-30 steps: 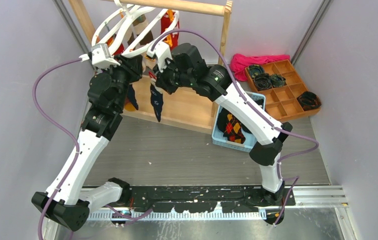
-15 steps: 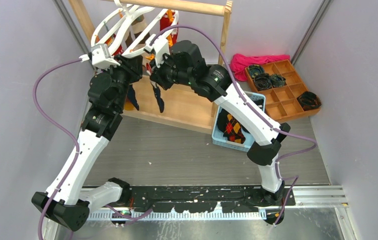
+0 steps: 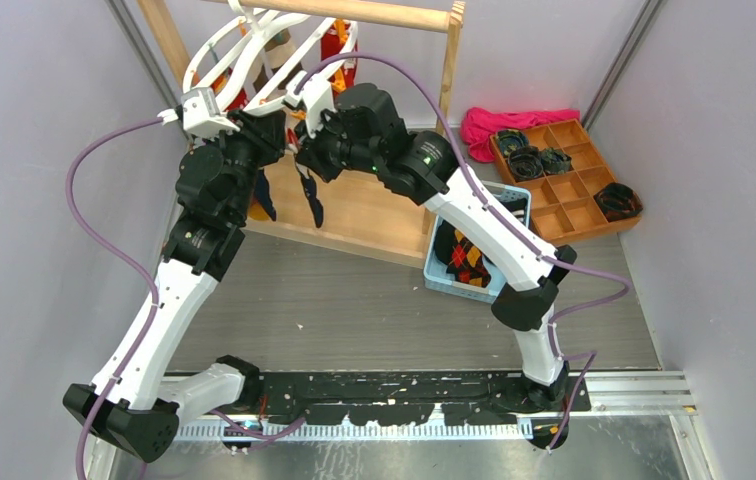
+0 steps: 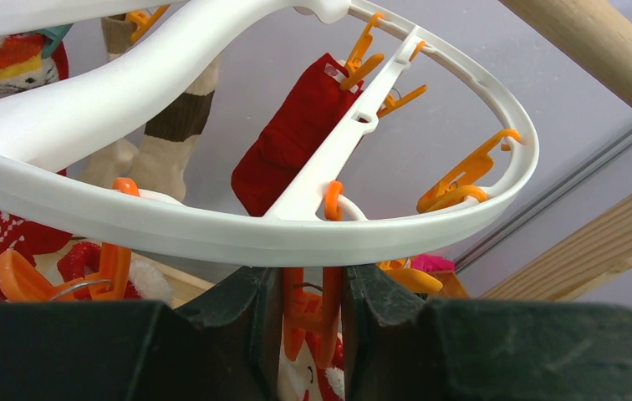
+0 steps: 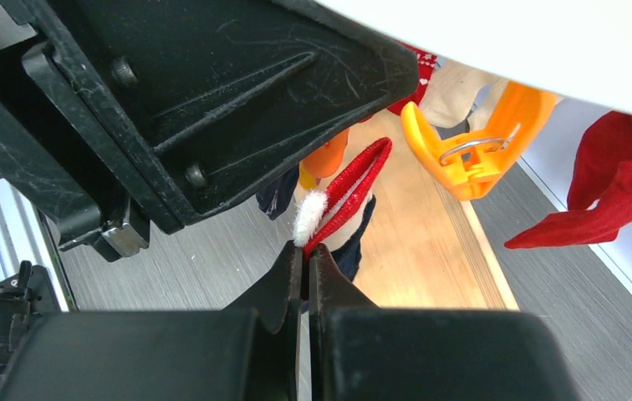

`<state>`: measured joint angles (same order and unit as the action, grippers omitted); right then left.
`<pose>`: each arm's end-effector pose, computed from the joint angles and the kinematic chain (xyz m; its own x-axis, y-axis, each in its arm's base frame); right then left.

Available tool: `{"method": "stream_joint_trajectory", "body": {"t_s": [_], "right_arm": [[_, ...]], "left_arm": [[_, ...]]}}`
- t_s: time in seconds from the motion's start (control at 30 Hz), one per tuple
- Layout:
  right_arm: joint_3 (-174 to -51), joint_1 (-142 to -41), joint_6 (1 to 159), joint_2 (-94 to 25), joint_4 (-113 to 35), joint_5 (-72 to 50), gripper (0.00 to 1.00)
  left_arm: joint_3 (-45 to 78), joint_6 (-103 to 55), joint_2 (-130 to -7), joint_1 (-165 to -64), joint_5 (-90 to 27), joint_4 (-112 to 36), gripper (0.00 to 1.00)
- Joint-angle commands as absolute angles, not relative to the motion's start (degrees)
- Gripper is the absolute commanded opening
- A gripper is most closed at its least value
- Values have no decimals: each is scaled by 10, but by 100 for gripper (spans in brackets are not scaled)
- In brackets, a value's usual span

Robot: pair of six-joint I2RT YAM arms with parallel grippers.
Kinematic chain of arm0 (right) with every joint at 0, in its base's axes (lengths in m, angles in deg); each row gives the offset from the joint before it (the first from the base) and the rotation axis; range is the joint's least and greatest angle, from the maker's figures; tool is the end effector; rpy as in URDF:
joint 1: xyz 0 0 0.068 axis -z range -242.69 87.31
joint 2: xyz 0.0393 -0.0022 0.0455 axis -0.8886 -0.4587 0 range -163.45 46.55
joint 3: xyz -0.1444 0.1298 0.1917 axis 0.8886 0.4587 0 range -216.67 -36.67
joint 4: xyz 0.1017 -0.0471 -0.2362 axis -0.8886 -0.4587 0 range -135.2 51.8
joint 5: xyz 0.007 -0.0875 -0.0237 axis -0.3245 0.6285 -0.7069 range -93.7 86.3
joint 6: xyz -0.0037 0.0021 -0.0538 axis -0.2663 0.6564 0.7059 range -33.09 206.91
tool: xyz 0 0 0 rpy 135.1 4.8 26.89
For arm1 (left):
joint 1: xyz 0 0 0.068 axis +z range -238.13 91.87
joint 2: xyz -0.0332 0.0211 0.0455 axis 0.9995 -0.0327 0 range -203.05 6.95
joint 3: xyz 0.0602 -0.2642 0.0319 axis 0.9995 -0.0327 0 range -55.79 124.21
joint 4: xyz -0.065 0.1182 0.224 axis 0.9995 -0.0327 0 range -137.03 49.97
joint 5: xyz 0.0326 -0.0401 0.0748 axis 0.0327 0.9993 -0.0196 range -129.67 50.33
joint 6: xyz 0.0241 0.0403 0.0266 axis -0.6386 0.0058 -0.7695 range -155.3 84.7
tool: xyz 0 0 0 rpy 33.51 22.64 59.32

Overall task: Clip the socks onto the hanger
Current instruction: Clamp the sock onto the hanger.

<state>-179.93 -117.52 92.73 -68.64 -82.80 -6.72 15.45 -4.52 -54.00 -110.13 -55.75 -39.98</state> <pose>0.2435 0.3487 0.4894 -0.0772 -0.2857 -0.9552 -0.8577 0.5075 -0.0824 0.2156 -0.0765 0.4665 0.0880 -0.5660 -0.8197 0.1775 0.8186 -0.5462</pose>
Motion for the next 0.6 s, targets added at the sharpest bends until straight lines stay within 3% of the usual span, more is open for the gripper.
{"method": "stream_joint_trajectory", "body": {"t_s": [0.0, 0.57], "right_arm": [[-1816, -1182, 923, -686, -802, -64, 1], [-1832, -1194, 936, -688, -787, -52, 1]], "left_arm": [[179, -40, -534, -1098, -568, -396, 0], [179, -34, -536, -1098, -563, -399, 0]]}}
